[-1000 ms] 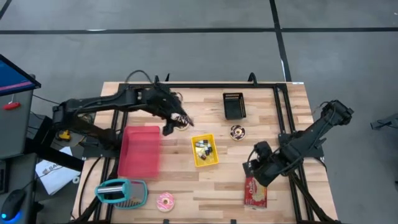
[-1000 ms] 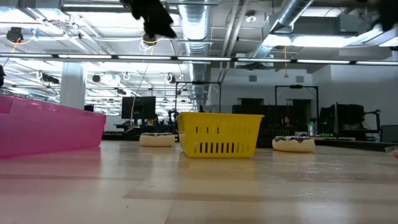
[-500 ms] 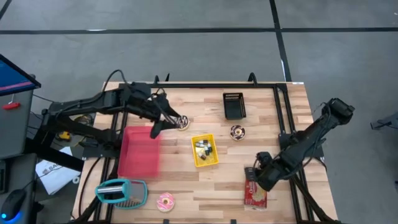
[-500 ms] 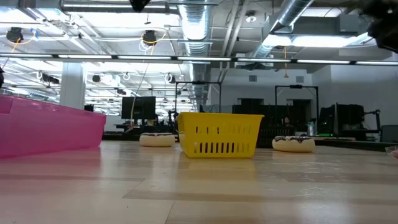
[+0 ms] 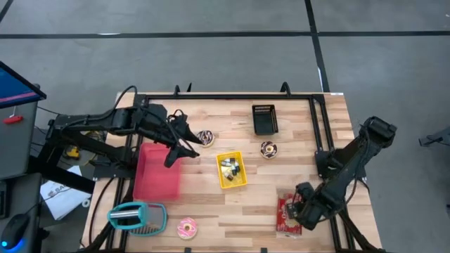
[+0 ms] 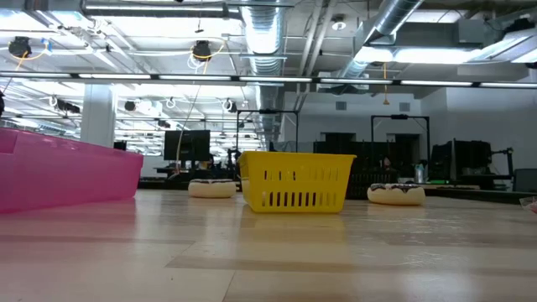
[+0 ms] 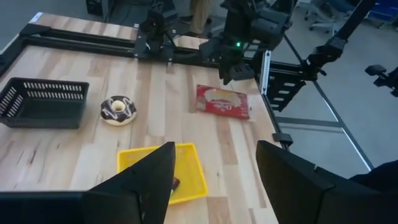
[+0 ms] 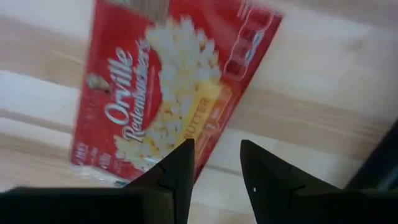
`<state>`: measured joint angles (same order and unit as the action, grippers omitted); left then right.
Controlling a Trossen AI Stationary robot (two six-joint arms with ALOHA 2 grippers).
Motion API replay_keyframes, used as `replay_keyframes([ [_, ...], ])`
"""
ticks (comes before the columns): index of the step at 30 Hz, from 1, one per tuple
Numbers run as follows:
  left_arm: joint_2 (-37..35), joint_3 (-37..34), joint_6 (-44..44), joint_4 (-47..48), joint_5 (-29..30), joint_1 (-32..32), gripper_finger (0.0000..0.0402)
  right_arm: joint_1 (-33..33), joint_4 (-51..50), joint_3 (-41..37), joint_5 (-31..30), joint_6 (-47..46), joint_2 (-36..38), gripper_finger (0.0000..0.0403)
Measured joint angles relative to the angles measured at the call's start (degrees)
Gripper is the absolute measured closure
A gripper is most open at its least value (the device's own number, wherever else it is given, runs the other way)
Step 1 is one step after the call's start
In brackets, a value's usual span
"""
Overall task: Pick & Place Food Item
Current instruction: Put the red popcorn bag into the pink bin
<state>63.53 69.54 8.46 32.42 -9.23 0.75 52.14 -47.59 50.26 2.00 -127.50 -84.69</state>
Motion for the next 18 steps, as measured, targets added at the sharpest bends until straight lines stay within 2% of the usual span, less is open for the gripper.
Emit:
replay_keyframes([
  [12, 0.0, 0.0, 3.6, -0.1, 0.4, 0.5, 0.0181, 2.8, 15.8, 0.3, -1.0, 0.2, -13.0, 0.0281],
  [18, 0.0, 0.0, 5.6, -1.3, 0.4, 1.1, 0.0181, -0.1, 21.2, 0.4, -4.7, 0.8, -15.4, 0.0281],
])
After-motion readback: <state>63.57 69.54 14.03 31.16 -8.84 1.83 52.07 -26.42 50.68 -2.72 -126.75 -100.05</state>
